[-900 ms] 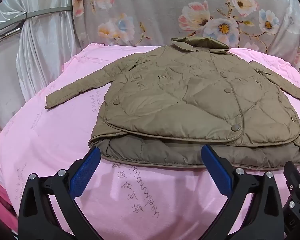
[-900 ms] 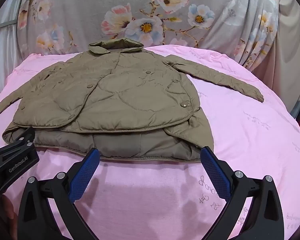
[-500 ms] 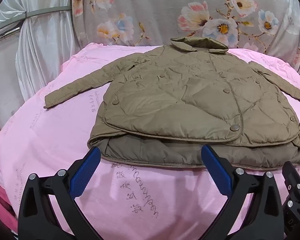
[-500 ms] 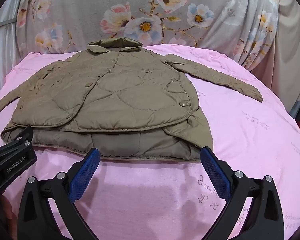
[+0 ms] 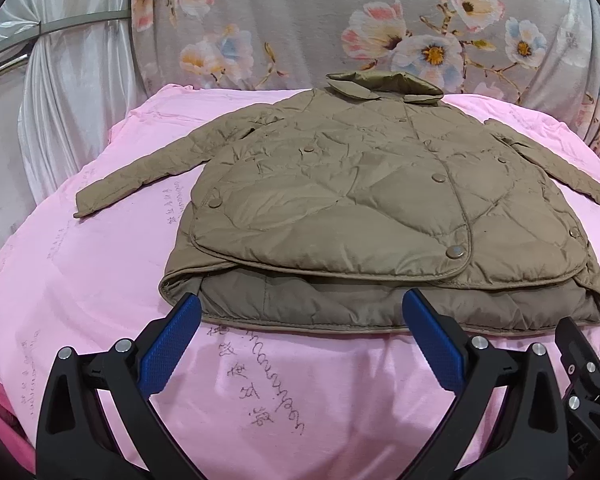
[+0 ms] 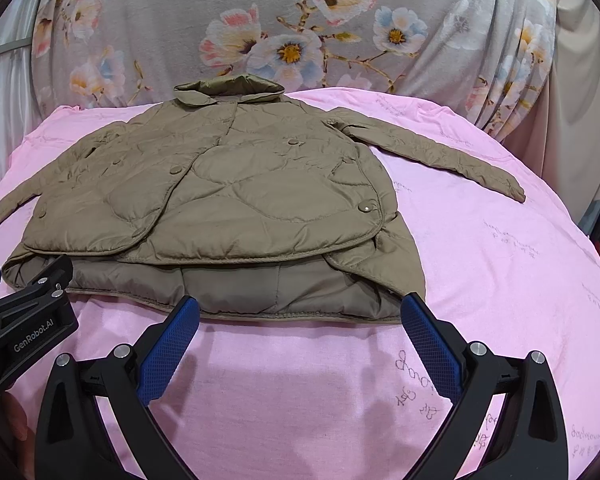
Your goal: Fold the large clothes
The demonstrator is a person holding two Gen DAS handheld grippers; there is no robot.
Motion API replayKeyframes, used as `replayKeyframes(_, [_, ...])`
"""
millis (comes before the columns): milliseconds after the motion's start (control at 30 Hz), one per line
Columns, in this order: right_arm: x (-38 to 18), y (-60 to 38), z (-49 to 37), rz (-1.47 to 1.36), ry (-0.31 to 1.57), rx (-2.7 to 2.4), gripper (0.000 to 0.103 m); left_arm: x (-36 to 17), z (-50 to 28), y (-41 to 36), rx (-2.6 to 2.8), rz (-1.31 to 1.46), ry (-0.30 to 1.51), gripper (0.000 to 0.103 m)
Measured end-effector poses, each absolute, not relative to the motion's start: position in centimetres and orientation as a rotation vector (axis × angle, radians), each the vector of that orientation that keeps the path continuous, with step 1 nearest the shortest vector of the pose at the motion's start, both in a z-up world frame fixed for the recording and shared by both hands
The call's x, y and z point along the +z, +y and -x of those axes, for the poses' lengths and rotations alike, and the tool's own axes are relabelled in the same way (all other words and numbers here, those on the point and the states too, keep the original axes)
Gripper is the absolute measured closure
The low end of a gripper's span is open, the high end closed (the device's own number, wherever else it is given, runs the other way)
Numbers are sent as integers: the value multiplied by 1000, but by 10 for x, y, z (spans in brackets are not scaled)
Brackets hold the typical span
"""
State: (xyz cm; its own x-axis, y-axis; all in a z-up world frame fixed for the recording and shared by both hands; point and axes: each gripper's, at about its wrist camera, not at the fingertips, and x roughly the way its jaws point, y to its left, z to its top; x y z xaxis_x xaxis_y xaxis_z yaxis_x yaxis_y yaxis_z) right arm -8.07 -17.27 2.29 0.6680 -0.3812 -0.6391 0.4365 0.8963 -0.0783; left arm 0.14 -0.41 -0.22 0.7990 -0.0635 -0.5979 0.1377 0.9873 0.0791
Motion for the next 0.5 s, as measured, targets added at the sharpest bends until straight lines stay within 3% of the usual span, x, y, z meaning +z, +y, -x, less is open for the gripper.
replayKeyframes(500, [23, -173, 80, -86, 701, -462, 5, -3, -1, -5, -129, -114, 641, 5])
